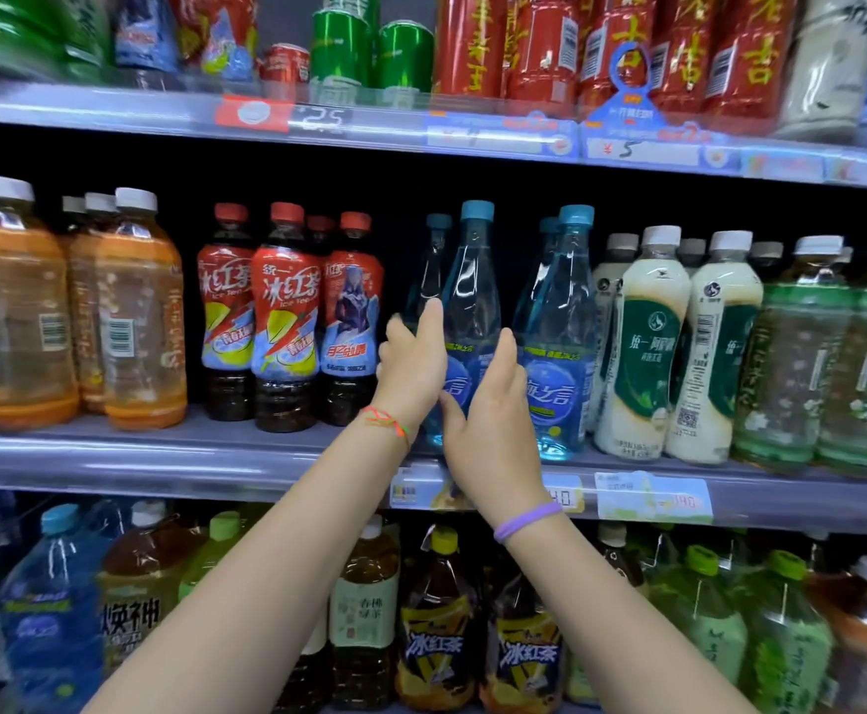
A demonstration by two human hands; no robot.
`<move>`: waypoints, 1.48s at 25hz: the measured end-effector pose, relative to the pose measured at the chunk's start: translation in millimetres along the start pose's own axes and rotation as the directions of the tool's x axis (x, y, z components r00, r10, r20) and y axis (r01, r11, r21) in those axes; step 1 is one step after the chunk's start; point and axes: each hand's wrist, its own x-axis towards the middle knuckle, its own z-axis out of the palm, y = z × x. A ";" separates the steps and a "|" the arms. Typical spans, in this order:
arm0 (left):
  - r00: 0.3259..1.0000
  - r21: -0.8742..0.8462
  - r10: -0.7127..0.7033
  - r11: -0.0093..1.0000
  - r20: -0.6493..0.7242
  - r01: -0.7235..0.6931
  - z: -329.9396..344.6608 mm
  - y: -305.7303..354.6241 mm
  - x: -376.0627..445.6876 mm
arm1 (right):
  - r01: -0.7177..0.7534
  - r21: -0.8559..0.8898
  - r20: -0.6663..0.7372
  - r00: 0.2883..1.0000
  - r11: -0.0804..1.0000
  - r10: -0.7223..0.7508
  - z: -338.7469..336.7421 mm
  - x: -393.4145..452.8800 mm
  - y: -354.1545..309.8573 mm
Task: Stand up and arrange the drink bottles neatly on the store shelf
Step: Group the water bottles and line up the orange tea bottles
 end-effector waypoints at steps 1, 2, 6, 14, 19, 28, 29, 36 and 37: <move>1.000 -0.003 -0.017 1.000 0.013 0.017 0.5 -0.9 7.1 | 0.004 -0.007 -0.002 1.000 1.000 -0.004 0.8 0.0 -0.4; 0.998 -0.011 -0.055 0.998 0.032 0.055 0.7 -0.5 12.7 | 0.010 -0.017 -0.006 1.000 1.000 -0.010 1.7 0.2 -0.9; 0.962 -0.248 -0.209 0.936 0.178 0.249 1.3 -0.2 40.4 | 0.032 -0.059 0.018 0.999 0.998 -0.031 2.1 0.3 0.5; 0.957 -0.275 -0.254 0.919 0.137 0.283 1.8 -2.9 43.1 | 0.072 -0.127 -0.022 0.997 0.989 -0.075 11.5 -4.6 9.7; 0.999 -0.106 0.002 0.994 -0.043 -0.006 -9.6 4.7 -1.6 | 0.231 -0.157 -0.136 0.958 0.960 -0.252 9.8 -22.1 7.2; 0.801 0.661 0.490 0.732 -0.343 -0.165 -126.0 -41.0 -4.2 | 0.198 0.139 0.074 0.975 0.970 -0.210 51.6 -5.6 -52.4; 0.822 0.670 0.499 0.713 -0.274 -0.209 -133.9 -45.2 -0.7 | 0.108 0.125 0.115 0.986 0.986 -0.123 59.4 8.1 -60.2; 0.826 0.516 0.545 0.753 -0.143 -0.408 -171.7 -55.4 -5.1 | -0.285 -0.001 0.199 0.939 0.959 0.279 87.3 48.8 -81.9; 0.825 0.488 0.547 0.763 -0.140 -0.423 -173.9 -56.7 -6.8 | -0.283 -0.024 0.169 0.944 0.959 0.283 86.3 45.7 -81.5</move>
